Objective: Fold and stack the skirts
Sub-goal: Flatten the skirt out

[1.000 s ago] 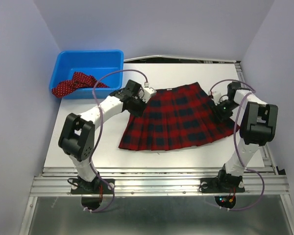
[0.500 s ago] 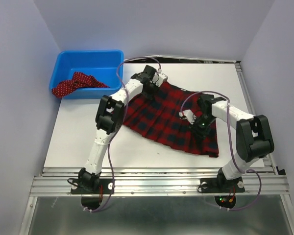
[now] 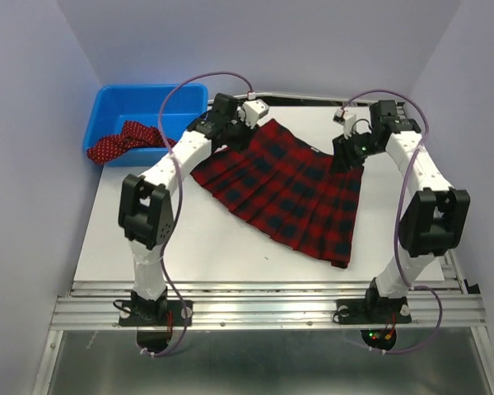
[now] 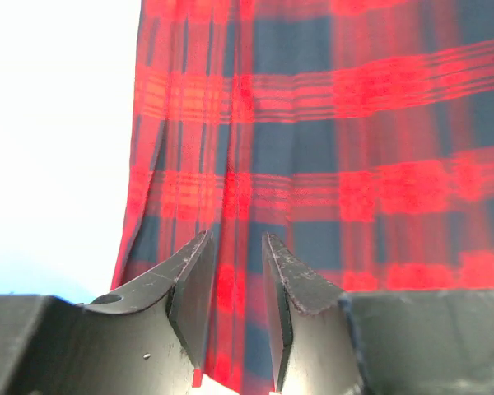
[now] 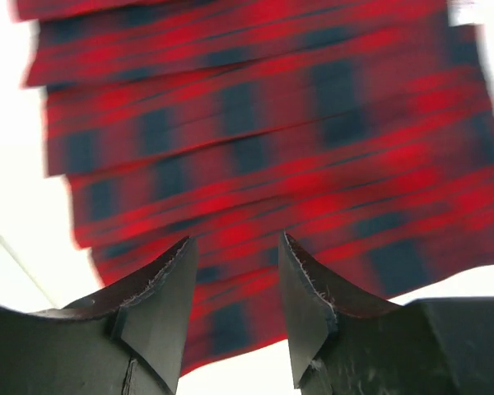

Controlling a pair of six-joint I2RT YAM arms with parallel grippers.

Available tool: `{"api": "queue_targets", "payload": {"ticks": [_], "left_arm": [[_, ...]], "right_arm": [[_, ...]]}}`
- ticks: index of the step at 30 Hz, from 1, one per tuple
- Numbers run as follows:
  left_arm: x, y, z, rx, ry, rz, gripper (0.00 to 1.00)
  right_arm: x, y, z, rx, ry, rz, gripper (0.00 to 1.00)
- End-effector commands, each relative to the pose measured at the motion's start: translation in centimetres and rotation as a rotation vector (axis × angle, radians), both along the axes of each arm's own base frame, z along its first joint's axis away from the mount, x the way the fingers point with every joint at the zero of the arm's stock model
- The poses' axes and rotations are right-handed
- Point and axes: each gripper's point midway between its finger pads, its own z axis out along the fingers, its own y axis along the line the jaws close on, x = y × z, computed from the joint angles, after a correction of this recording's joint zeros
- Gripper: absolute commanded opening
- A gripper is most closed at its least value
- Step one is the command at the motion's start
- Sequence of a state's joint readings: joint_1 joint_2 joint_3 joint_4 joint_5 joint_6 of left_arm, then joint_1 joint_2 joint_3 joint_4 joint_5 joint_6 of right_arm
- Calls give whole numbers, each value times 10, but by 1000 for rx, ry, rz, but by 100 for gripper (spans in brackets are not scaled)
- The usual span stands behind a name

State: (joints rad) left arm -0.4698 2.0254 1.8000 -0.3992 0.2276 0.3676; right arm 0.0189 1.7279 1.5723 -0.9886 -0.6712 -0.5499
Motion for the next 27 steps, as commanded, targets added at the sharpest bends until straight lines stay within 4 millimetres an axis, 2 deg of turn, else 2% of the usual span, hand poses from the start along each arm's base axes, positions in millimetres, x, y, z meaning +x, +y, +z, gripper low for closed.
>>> {"api": "queue_targets", "payload": {"ticks": [1,2,3,4,6,7,9,10,12,13,14,16,17,18,19,21,22,23,24,25,26,27], "left_arm": [[-40,2,25,-89,7,-17,42],[-48,3,18,-92,33,-19,42],[-59,1,17,-114,57,-33,43],[-73,2,-4,-107,110,-40,43],[-86,2,-17,-102,145,-44,44],[-97,2,-29,-90,173,-51,44],[-102,1,-39,-89,190,-49,43],[-104,0,-47,-86,207,-43,43],[-104,0,-55,-78,227,-35,41],[-101,-2,-61,-71,239,-31,40],[-100,-3,-65,-66,249,-30,40],[-89,-7,-75,-53,262,-20,37],[-86,-8,-81,-40,275,-13,35],[-76,-12,-89,-30,281,-9,33],[-69,-13,-93,-21,278,-2,32],[-57,-14,-102,10,279,3,29],[-39,-21,-108,21,268,4,28],[-33,-16,-116,65,272,6,27],[-24,-18,-119,79,261,5,27],[-17,-14,-141,111,289,14,25],[6,-21,-125,90,233,22,25],[14,-20,-123,97,231,24,25]], "right_arm": [[73,-27,-22,-79,-68,-171,51],[83,-30,-27,-92,-80,-182,52],[98,-41,-40,-125,-84,-226,53],[107,-47,-44,-149,-101,-246,53],[118,-54,-58,-188,-110,-253,53],[119,-61,-75,-232,-84,-269,52],[116,-69,-93,-278,-63,-270,50],[107,-76,-112,-323,-31,-280,49],[92,-83,-130,-373,1,-258,46],[83,-86,-134,-395,15,-253,46],[58,-87,-153,-412,79,-229,44],[32,-87,-161,-422,126,-183,42],[15,-86,-157,-420,153,-162,41],[-12,-74,-168,-419,203,-100,39],[-27,-68,-168,-419,225,-71,38],[-61,-53,-157,-409,263,3,36],[-83,-33,-158,-392,293,73,34],[-101,-23,-146,-382,310,114,33],[-116,-13,-146,-368,351,157,32],[-128,4,-135,-304,354,208,32],[-142,24,-124,-260,361,288,32],[-161,32,-109,-211,414,339,32]]}}
